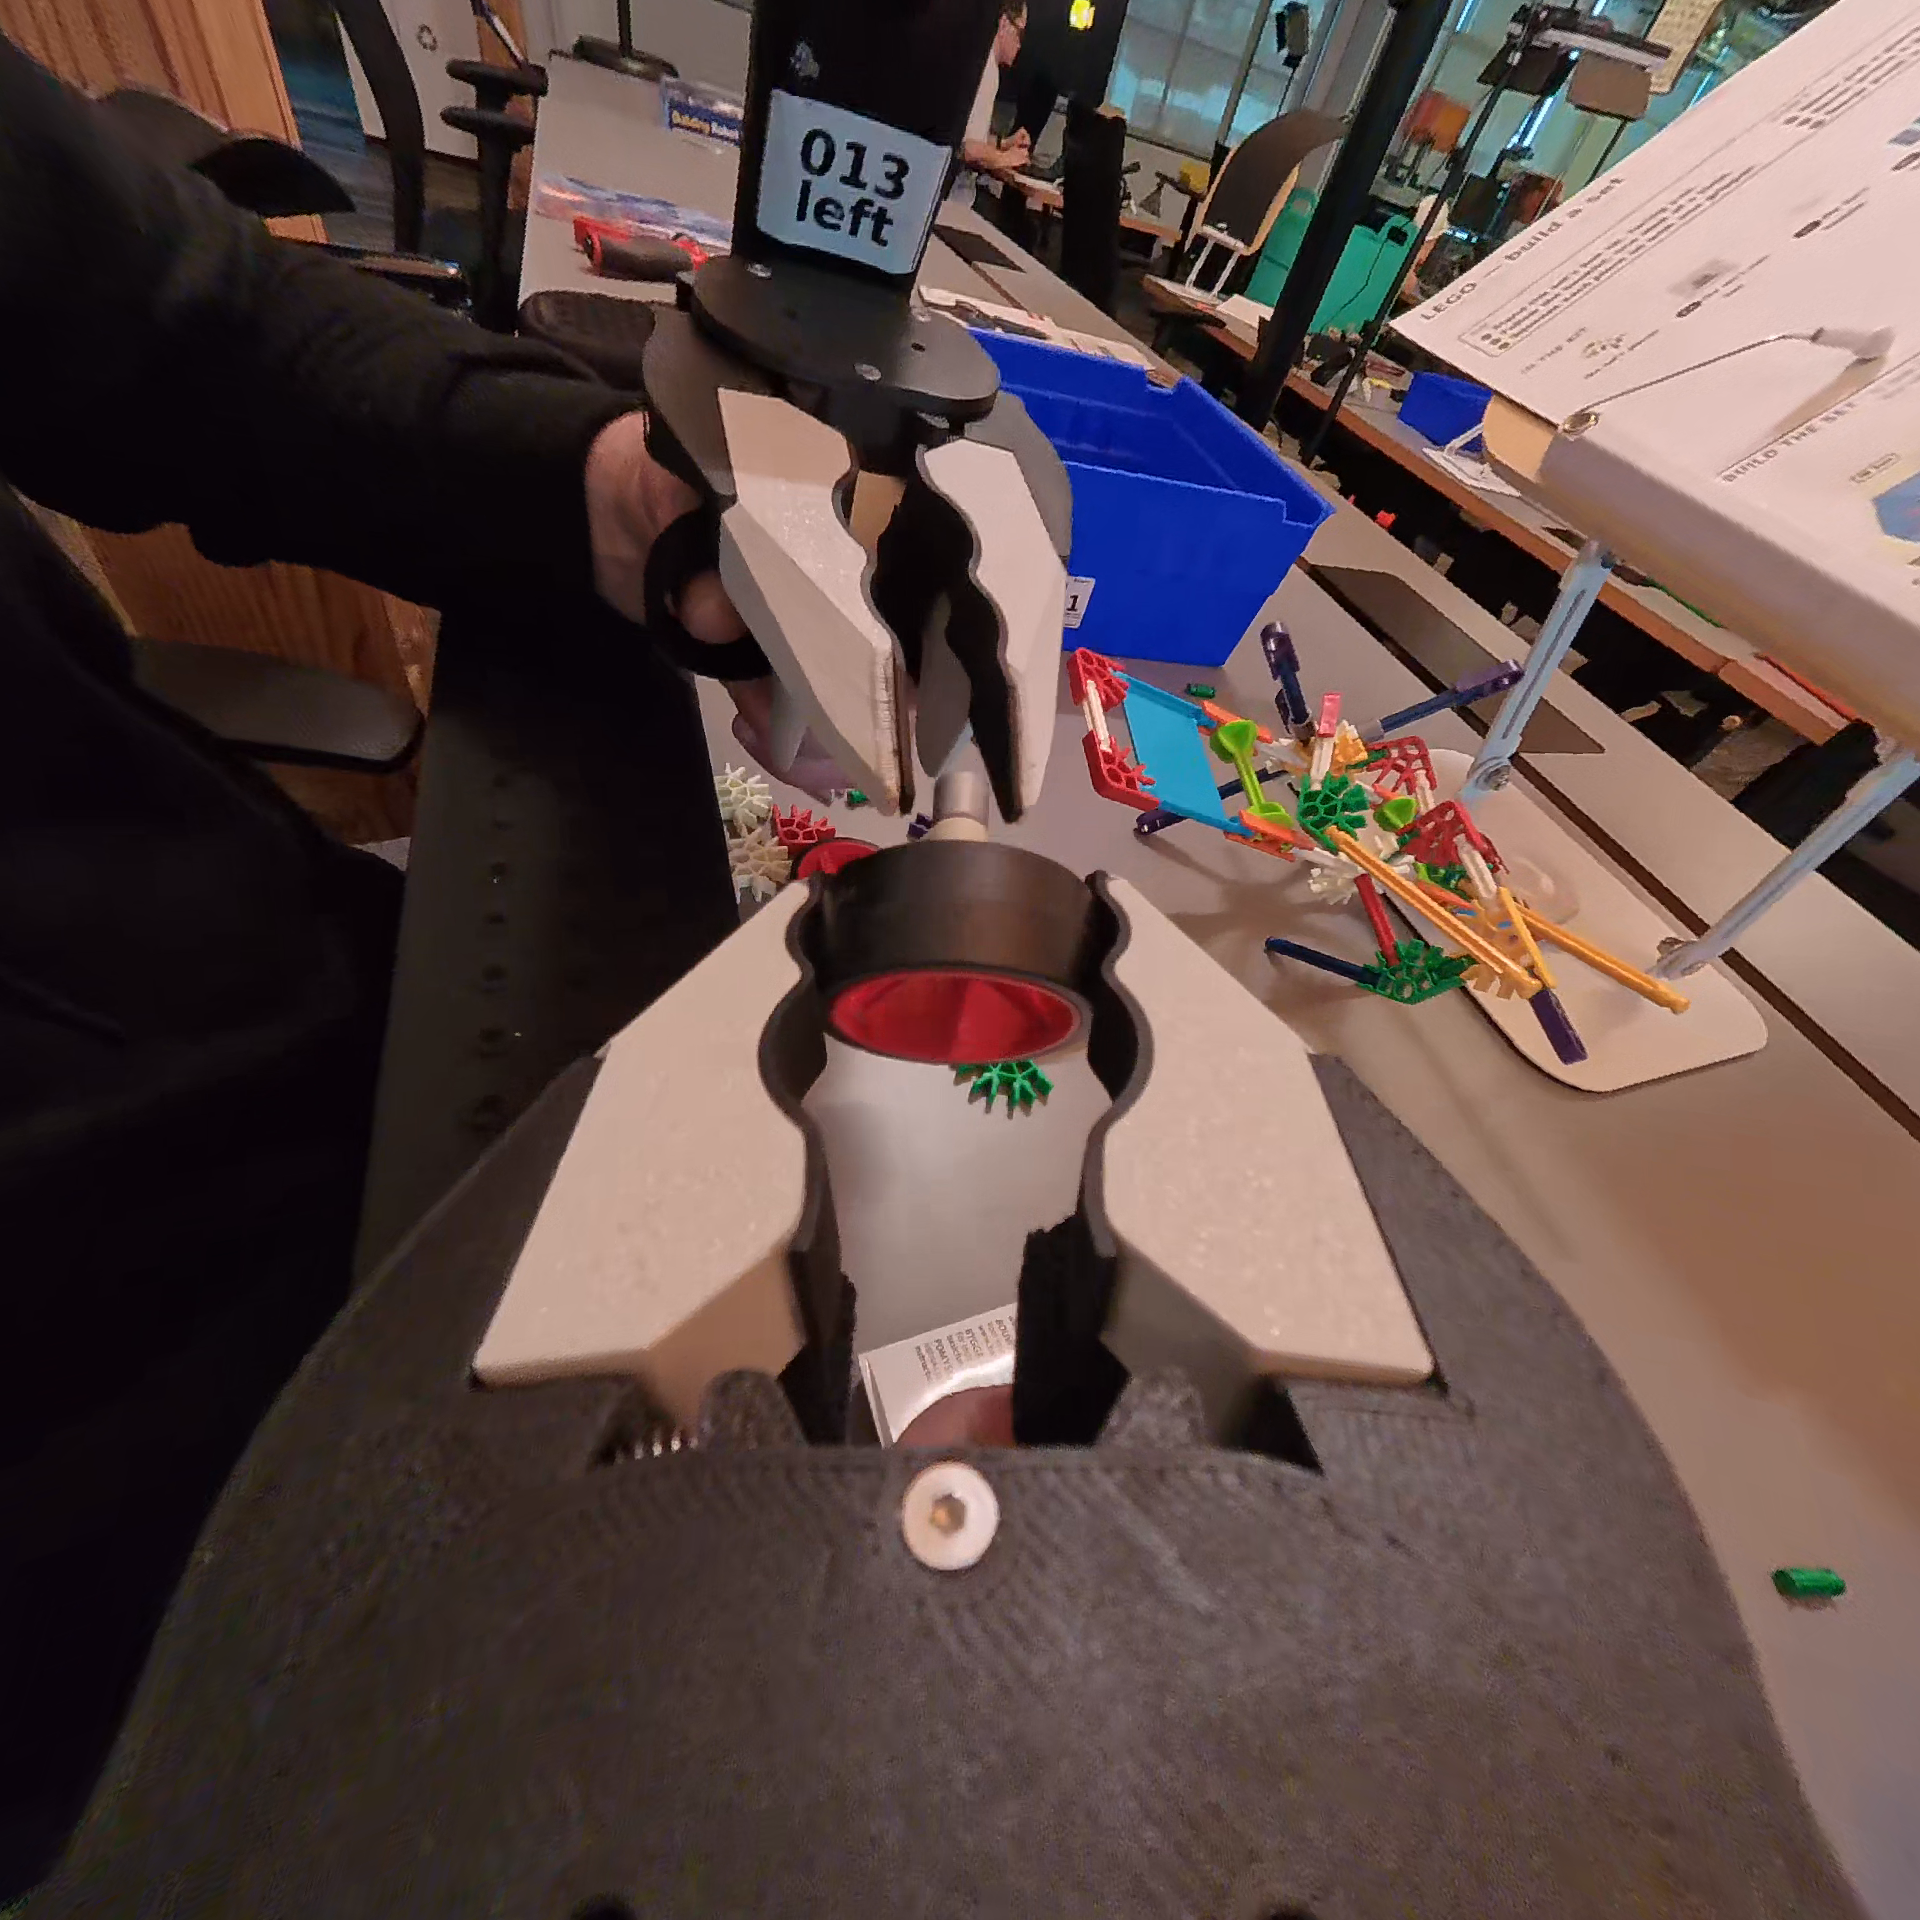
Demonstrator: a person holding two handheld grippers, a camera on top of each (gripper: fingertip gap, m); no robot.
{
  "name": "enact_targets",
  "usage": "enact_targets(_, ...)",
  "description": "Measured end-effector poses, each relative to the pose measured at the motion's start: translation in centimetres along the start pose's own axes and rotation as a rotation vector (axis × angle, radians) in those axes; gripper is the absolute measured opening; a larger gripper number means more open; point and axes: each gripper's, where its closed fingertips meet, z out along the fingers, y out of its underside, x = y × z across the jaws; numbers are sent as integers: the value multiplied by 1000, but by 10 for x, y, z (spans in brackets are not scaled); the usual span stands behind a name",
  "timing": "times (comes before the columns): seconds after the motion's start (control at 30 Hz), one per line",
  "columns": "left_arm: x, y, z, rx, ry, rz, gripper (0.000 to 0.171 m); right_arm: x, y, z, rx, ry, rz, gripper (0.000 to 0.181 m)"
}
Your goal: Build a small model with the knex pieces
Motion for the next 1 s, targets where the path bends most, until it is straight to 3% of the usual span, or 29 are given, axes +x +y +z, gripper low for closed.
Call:
enact_targets(0.1,3,4,0,-16,10,16,8,-3,-1,2,-5,-12,-20,46)
enact_targets(0.3,8,15,-2,-51,15,73,6,-12,8,5,-65,-35,-71,46)
enact_targets(0.77,21,90,-4,-335,-60,344,6,-47,70,24,-309,-101,-168,46)
enact_targets(1.0,23,97,-2,-359,-98,445,5,-50,77,25,-328,-115,-191,46)
